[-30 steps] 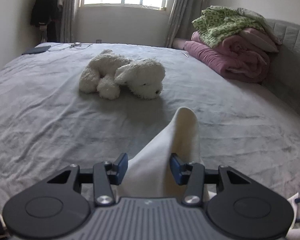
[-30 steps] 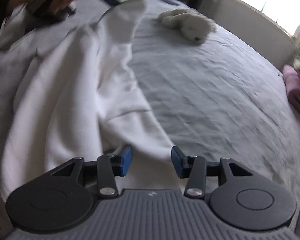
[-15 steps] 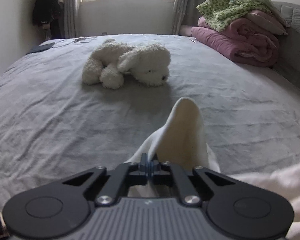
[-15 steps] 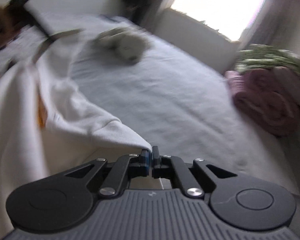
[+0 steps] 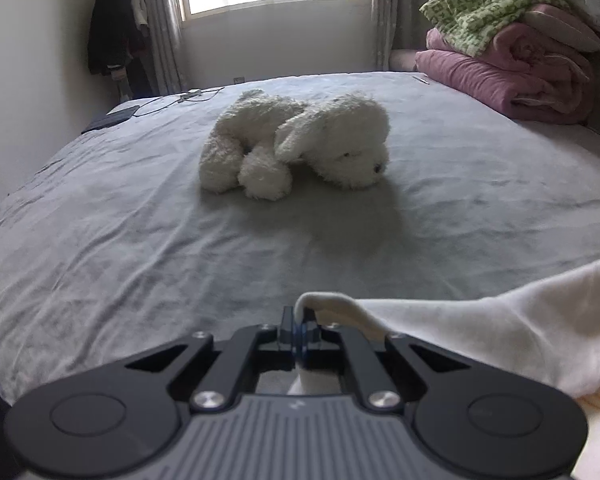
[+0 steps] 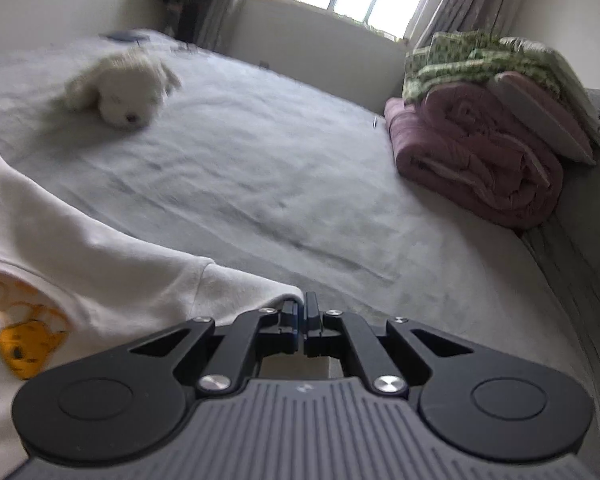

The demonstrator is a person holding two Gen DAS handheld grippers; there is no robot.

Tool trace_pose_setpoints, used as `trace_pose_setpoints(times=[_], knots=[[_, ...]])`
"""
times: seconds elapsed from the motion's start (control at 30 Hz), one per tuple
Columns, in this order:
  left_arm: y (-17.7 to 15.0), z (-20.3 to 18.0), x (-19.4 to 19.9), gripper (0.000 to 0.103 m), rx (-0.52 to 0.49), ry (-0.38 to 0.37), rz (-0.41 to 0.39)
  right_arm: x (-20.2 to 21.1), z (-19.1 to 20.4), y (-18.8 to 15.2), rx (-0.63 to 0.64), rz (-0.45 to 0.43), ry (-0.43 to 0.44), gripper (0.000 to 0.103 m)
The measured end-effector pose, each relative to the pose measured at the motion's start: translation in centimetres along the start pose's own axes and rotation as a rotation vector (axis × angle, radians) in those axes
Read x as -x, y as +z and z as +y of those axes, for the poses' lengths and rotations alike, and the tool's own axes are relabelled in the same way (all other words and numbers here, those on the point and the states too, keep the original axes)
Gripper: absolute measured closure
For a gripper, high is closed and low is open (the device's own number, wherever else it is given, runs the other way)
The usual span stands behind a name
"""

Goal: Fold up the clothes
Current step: 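Lower the shirt onto the bed with both grippers and open them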

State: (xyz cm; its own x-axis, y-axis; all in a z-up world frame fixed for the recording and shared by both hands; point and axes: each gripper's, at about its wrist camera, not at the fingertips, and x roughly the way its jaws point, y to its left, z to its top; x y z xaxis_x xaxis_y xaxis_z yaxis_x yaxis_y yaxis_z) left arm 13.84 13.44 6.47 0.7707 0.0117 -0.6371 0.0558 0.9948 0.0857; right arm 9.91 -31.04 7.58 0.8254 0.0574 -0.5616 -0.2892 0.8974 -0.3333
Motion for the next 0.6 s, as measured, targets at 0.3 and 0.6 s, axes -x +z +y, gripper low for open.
trace_pose_setpoints(times=[0.3,0.6], knots=[[1.9,-1.7,-2.7,0.098,-0.167,0.076,0.029,-4.5,-1.0,0.4,-0.066,0.066,0.016,0.1],[0.1,-6.2,2.9,0.061,-0.489,-0.178,-0.116,-0.3,0.5,-3.2,0.175,-0.035,0.094,0.046]])
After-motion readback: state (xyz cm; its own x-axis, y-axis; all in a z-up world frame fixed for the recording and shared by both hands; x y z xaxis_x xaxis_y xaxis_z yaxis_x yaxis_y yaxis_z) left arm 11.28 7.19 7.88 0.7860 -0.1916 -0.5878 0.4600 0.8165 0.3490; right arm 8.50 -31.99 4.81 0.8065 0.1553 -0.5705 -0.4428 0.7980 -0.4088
